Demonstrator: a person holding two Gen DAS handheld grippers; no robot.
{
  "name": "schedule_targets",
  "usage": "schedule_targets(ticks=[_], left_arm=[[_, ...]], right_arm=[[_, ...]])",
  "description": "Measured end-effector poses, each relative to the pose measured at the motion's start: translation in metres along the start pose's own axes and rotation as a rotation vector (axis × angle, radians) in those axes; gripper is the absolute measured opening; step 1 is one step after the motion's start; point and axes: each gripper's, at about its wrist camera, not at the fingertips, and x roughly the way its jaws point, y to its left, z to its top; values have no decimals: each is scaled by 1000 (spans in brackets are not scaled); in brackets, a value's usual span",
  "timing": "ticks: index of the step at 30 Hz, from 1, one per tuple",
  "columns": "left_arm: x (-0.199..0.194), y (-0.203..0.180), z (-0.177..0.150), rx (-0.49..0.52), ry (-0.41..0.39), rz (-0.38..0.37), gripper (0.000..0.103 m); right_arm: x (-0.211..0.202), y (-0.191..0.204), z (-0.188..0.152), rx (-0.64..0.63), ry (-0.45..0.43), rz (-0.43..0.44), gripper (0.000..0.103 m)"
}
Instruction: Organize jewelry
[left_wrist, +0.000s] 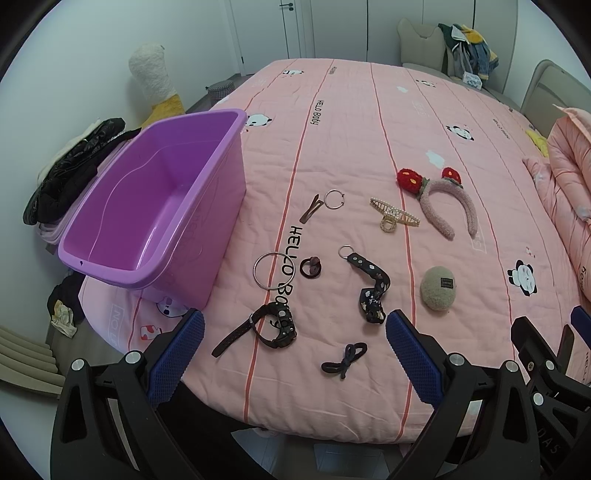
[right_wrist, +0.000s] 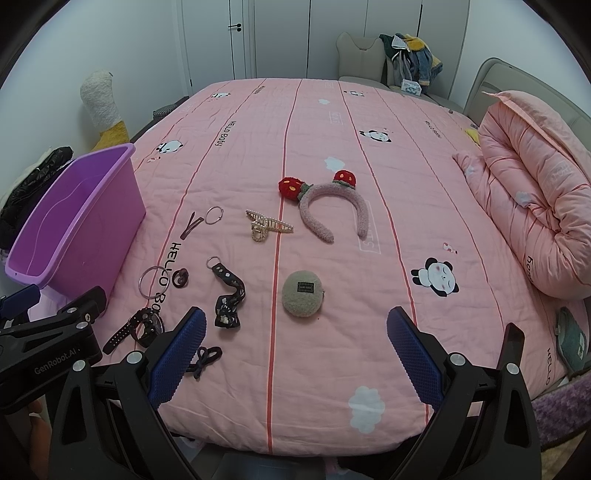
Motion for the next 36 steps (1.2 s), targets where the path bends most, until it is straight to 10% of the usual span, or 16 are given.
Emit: schedule_targets(ticks=[36], left_arm=[[66, 44, -55, -65, 82, 47, 97]], right_arm=[[62, -29, -48, 32, 77, 68, 94]])
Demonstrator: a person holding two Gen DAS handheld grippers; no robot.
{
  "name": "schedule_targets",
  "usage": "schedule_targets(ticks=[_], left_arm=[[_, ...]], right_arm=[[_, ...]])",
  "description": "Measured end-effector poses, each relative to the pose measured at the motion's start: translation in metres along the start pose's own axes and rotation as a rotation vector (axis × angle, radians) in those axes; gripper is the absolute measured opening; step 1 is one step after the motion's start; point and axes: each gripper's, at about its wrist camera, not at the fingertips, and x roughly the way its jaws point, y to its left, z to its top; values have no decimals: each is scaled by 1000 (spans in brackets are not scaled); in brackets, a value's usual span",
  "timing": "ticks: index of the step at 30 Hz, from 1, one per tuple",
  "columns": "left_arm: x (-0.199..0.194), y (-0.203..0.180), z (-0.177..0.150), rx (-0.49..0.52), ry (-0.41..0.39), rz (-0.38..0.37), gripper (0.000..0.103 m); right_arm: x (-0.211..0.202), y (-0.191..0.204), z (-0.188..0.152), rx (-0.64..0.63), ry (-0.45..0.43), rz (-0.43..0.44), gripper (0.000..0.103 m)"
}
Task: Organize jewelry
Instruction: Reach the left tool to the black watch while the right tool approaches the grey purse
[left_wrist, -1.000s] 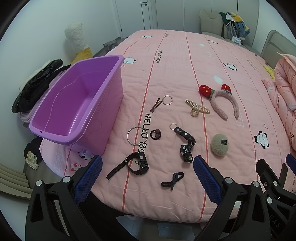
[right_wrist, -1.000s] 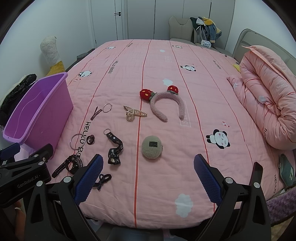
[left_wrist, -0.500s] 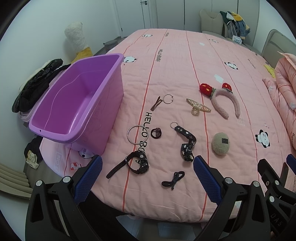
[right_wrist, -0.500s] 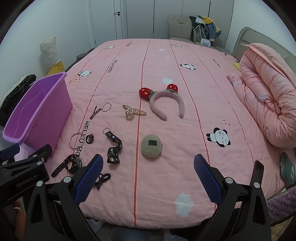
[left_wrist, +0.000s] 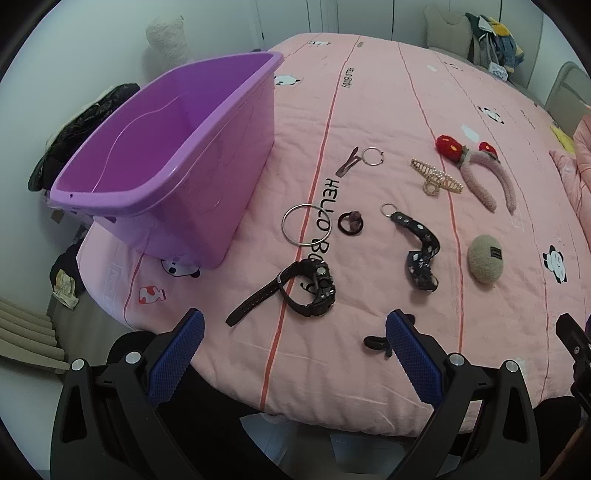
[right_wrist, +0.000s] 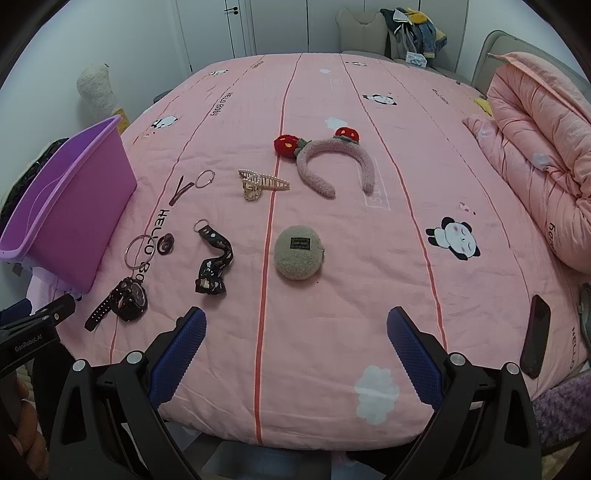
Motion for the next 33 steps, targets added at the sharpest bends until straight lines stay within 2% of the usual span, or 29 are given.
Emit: schedule_targets(ticks=[11, 26, 33], left_arm=[[45, 26, -14, -75, 50, -45, 97], [111, 8, -12, -68, 93, -36, 97], [126, 7, -12, -79, 102, -33, 97]], right_arm=[[37, -14, -10, -5, 5, 8, 94], [99, -26, 5, 2, 32, -34, 94], [137, -26, 22, 0, 66, -8, 94]])
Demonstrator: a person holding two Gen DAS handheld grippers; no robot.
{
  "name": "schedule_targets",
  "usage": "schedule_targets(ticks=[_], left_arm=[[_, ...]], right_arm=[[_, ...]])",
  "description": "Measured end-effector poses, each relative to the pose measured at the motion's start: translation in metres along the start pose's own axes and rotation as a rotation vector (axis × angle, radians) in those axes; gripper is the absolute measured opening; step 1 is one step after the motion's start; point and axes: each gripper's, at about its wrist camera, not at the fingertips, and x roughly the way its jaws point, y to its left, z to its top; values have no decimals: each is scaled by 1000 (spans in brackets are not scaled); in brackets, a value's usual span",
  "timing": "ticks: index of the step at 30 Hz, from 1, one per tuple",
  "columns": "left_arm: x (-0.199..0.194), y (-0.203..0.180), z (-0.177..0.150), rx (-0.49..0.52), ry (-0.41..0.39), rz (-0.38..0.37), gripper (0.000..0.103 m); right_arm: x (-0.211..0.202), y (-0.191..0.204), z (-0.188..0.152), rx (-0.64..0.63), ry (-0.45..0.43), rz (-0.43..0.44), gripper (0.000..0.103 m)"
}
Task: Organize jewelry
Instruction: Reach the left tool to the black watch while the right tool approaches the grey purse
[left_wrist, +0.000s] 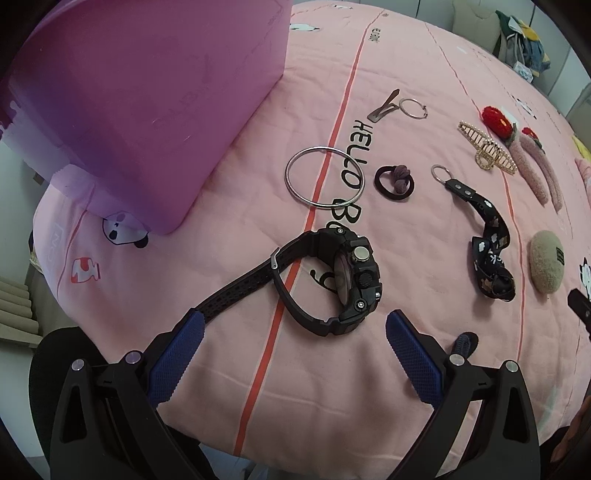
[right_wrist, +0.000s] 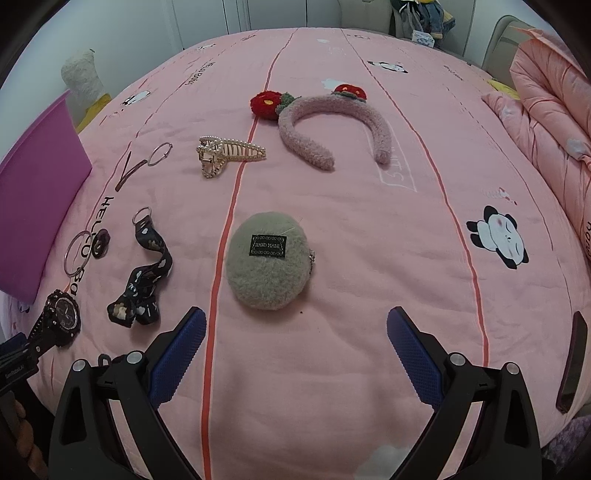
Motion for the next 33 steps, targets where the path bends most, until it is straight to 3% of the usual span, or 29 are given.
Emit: schedule_targets(ticks=[5, 15, 33], left_arm=[[9, 1, 1, -4, 5, 2, 97], [32, -7, 8, 5, 20, 14, 97], [60, -17, 14, -14, 39, 74, 98]], right_arm=[[21, 2, 13, 7, 24, 22, 94], [56, 9, 27, -19, 63, -16, 94], [82, 10, 31, -31, 60, -37, 93]])
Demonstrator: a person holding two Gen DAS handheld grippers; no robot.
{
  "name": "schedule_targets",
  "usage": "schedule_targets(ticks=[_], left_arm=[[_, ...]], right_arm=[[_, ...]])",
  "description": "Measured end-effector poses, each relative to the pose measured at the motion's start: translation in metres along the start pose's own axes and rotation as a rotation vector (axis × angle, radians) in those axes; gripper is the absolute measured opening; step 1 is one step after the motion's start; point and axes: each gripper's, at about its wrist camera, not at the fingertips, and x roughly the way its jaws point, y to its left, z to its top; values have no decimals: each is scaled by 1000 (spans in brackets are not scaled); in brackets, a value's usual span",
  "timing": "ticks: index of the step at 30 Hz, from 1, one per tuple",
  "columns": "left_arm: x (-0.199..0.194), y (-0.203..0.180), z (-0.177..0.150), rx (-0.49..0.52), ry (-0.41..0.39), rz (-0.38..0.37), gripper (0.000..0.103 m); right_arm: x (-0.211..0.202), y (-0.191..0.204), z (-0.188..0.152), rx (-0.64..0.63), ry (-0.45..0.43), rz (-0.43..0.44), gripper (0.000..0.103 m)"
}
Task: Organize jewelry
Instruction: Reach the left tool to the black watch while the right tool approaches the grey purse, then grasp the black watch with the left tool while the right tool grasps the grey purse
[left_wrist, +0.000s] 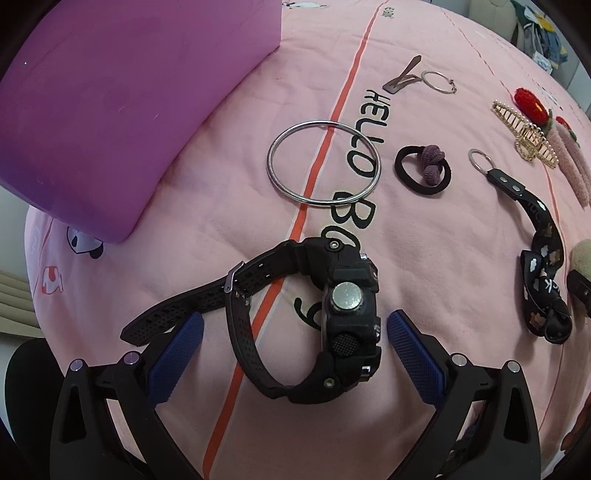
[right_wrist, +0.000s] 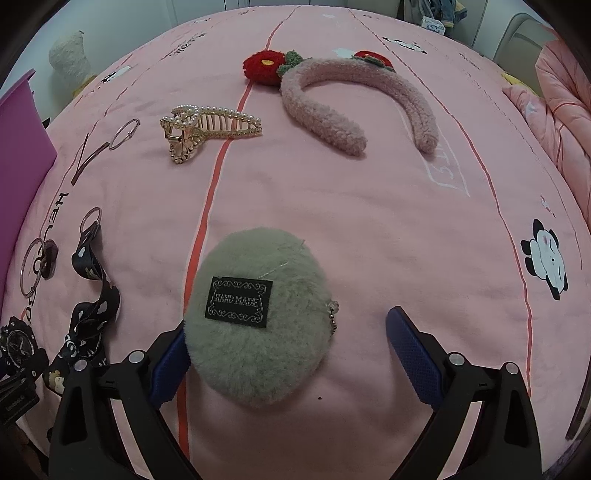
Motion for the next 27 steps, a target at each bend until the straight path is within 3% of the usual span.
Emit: schedule_targets(ticks=[2, 5, 7, 9, 10, 14, 20, 27], left_arm=[[0, 0, 0, -5, 1, 3, 98], [-3, 1, -2, -13, -10, 1, 94], [-8, -1, -4, -12, -17, -20, 80], [-16, -4, -7, 8, -40, -5, 67], [-19, -5, -8, 16, -47, -6, 61], [-25, -5, -12, 16, -56, -14, 58], [-41, 3, -13, 5, -59, -53, 56], [-91, 3, -13, 29, -125, -123, 56]], right_arm=[[-1, 2, 0, -10, -8, -4, 93], [-3, 6, -1, -32, -12, 8, 76], [-6, 12, -2, -57, -17, 20, 59], [-8, 17, -3, -78, -22, 13, 56], [-9, 18, -3, -80, -23, 19, 55], [-14, 13, -4, -48, -26, 55, 52], [-33, 5, -9, -14, -44, 90, 52], [-87, 3, -8, -7, -95, 126, 52]])
